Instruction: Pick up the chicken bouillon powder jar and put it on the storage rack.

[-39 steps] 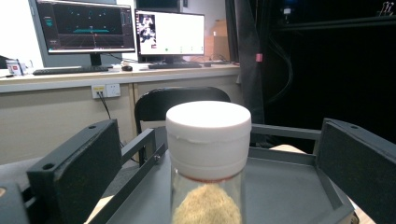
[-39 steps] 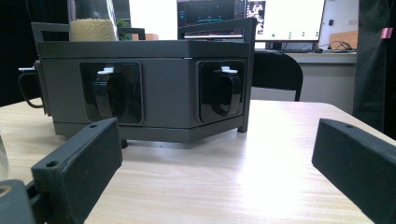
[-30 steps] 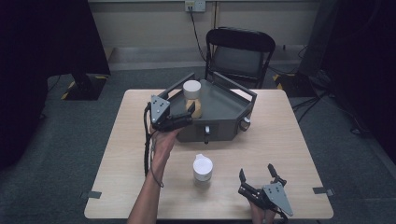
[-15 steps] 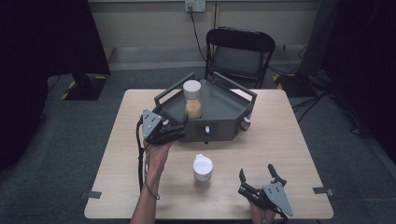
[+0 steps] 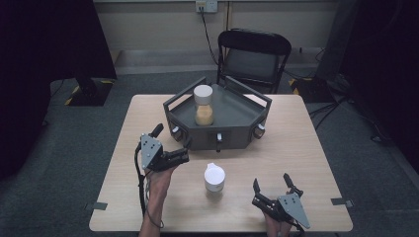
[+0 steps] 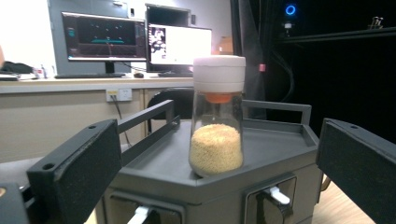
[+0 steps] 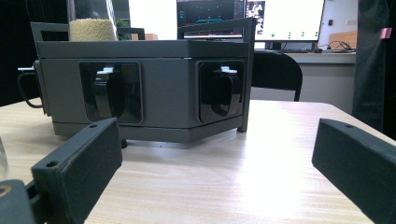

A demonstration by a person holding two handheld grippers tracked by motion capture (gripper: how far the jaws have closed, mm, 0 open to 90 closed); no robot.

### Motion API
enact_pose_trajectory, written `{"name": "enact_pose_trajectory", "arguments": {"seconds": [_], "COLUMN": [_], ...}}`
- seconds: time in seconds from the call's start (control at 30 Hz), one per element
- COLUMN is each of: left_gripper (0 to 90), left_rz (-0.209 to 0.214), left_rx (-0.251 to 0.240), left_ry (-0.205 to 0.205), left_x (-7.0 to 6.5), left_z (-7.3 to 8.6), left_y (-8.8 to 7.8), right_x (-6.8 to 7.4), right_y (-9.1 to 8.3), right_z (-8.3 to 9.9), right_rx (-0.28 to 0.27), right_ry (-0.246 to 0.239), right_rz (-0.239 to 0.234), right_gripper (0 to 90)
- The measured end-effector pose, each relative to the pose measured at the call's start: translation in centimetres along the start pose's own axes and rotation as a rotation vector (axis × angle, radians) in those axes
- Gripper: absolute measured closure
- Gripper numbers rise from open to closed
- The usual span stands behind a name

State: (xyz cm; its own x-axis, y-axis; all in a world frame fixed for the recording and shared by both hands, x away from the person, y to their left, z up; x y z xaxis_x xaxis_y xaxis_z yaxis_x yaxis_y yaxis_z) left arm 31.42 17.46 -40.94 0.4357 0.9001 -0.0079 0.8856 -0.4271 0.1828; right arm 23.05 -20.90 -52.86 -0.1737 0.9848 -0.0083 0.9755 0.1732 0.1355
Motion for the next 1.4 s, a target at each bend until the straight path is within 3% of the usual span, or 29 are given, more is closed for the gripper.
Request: {"name": "enact_pose_trajectory", "arguments": {"seconds": [0.3, 0.53, 1.13, 1.27, 1.4], "left_gripper": [0.0, 0.1, 0.0, 0.0, 0.0], "left_rz": [-0.002, -0.020, -0.034, -0.038, -0.043], "left_rx": [-0.033, -0.029, 0.004, 0.015, 0.023], "left_ry": [-0.008, -0.008, -0.004, -0.020, -0.007], "left_x": [-0.7, -1.2, -2.1, -1.9, -2.0], "left_z": [0.7, 2.1, 6.7, 7.5, 8.0], "left_y": [-3.0, -4.5, -6.3, -6.6, -6.8], "right_x": [0.0, 0.0, 0.0, 0.0, 0.0], "right_y": [0.0, 0.0, 0.0, 0.0, 0.0], "right_z": [0.0, 0.0, 0.0, 0.0, 0.0], "right_rx": [0.000, 0.000, 0.000, 0.000, 0.000], "right_ry": [0.000, 0.000, 0.000, 0.000, 0.000], "right_rz": [0.000, 0.001, 0.001, 0.001, 0.001], "right_gripper": [0.4, 0.5, 0.5, 0.5, 0.5]}}
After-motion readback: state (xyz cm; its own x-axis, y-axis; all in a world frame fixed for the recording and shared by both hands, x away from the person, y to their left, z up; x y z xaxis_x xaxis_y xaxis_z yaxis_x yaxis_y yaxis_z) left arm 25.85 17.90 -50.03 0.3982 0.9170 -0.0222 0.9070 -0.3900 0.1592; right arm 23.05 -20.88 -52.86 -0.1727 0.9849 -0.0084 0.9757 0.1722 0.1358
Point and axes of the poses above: each handheld gripper's, and its own axes: y roughly forward along the jaws, z roughly out of its underside, x roughly to its left, the point moved 9 cm from there along y, roughly forward along the jaws, and after that the axes turned 4 degrees about -x, right-handed, at the moved point
